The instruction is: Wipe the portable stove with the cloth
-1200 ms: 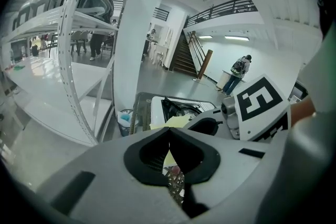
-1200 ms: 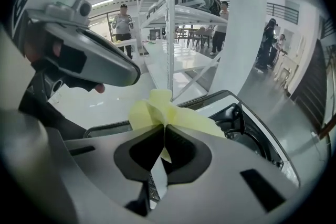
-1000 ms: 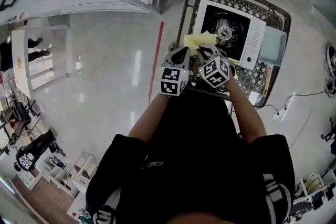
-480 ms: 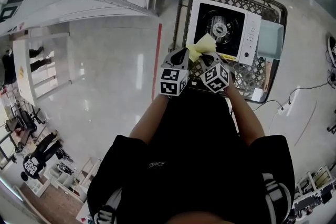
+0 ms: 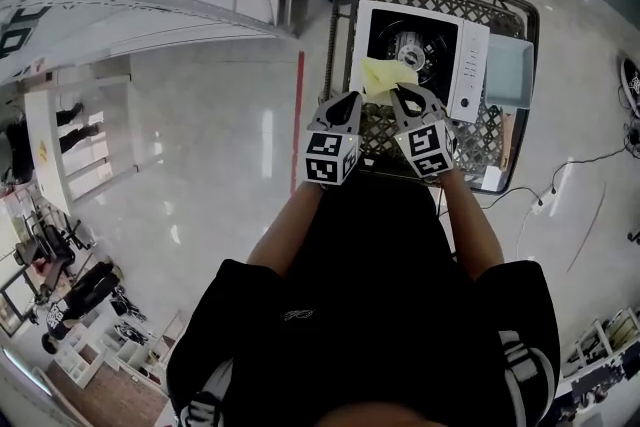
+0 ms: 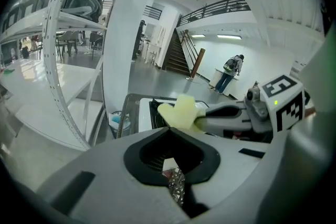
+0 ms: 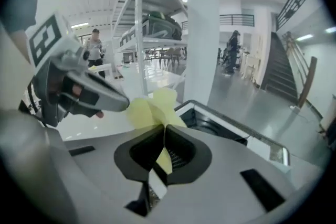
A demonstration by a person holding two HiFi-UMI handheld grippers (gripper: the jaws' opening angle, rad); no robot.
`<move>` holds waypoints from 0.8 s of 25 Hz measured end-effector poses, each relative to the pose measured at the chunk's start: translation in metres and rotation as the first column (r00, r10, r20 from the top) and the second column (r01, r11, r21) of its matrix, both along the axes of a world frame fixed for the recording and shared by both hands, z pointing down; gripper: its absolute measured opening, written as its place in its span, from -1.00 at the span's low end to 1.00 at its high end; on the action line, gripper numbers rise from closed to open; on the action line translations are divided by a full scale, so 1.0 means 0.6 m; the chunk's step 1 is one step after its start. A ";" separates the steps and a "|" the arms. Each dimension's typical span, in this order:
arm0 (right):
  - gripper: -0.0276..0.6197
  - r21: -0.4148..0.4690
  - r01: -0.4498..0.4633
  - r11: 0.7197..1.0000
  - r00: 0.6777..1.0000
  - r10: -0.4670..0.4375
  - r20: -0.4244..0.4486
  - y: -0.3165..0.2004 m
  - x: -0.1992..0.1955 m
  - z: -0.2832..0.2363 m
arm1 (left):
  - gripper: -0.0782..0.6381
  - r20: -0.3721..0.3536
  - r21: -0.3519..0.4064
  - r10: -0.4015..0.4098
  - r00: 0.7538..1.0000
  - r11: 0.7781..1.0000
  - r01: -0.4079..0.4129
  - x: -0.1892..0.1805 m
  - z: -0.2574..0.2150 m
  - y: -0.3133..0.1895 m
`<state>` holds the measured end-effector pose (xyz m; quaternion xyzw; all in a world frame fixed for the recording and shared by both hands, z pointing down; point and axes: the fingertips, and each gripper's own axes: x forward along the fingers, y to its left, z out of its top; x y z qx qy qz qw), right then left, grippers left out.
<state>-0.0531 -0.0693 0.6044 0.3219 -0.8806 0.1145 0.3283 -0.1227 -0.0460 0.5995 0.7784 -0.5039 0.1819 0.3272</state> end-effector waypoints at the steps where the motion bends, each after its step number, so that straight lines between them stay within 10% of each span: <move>1: -0.87 0.034 -0.025 0.999 1.000 0.025 0.006 -0.021 0.009 -0.022 | -0.73 -0.002 0.005 0.003 1.000 1.000 -0.003 0.002 -0.003 -0.006; 8: -0.87 0.208 -0.115 0.971 0.989 0.132 -0.071 -0.176 0.084 -0.106 | -0.73 -0.027 0.032 0.026 0.999 0.999 -0.025 0.031 -0.022 -0.035; 20: -0.87 0.024 -0.086 0.996 0.960 0.089 -0.266 -0.284 0.081 0.076 | -0.73 -0.031 -0.011 0.045 0.999 0.999 -0.045 0.056 0.004 -0.047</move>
